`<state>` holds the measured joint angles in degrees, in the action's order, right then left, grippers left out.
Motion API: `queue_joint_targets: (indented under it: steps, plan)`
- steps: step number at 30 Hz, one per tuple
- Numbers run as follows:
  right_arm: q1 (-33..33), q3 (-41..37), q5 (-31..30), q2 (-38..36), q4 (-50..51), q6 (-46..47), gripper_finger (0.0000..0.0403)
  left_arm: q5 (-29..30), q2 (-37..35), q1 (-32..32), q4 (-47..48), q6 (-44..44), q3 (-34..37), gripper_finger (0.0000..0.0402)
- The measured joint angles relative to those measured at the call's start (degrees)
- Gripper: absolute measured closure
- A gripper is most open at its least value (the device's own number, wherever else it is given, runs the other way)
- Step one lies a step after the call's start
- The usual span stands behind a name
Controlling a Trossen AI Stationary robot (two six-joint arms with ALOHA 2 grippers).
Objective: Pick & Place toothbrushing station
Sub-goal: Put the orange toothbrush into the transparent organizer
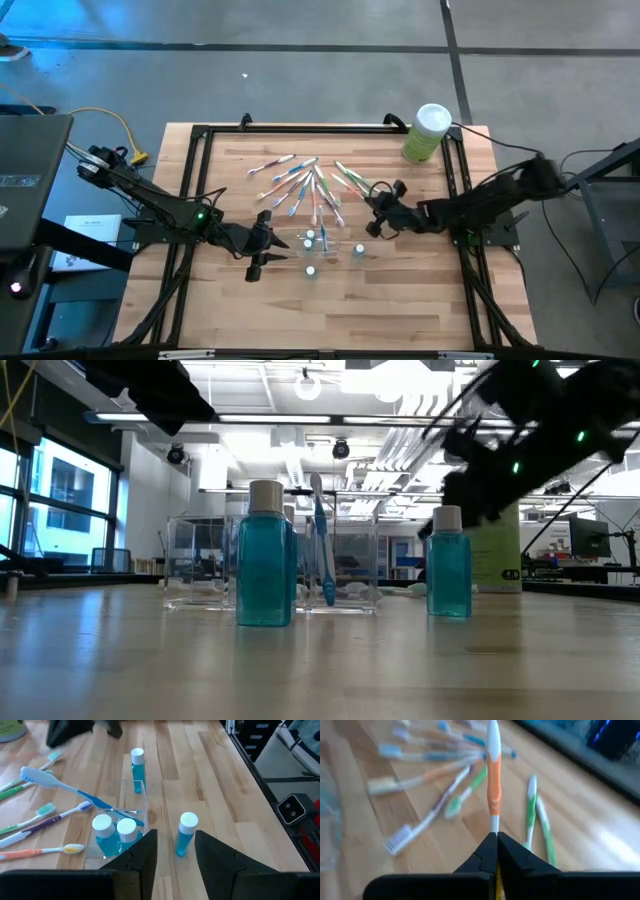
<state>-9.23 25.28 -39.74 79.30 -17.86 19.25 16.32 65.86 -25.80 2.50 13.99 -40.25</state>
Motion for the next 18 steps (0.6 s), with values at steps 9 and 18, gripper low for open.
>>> queue_joint_targets:
  steps: [9,18]
  plan:
    - [-7.06,1.15,-3.13,-12.73,-0.88,-14.66,0.0401,0.00,-0.01,0.00,-3.68,-0.01,-0.02,0.0275]
    - [-17.19,6.17,-4.08,-12.56,-5.18,-33.65,0.0400,0.00,0.01,0.00,-13.52,7.72,-0.02,0.0275]
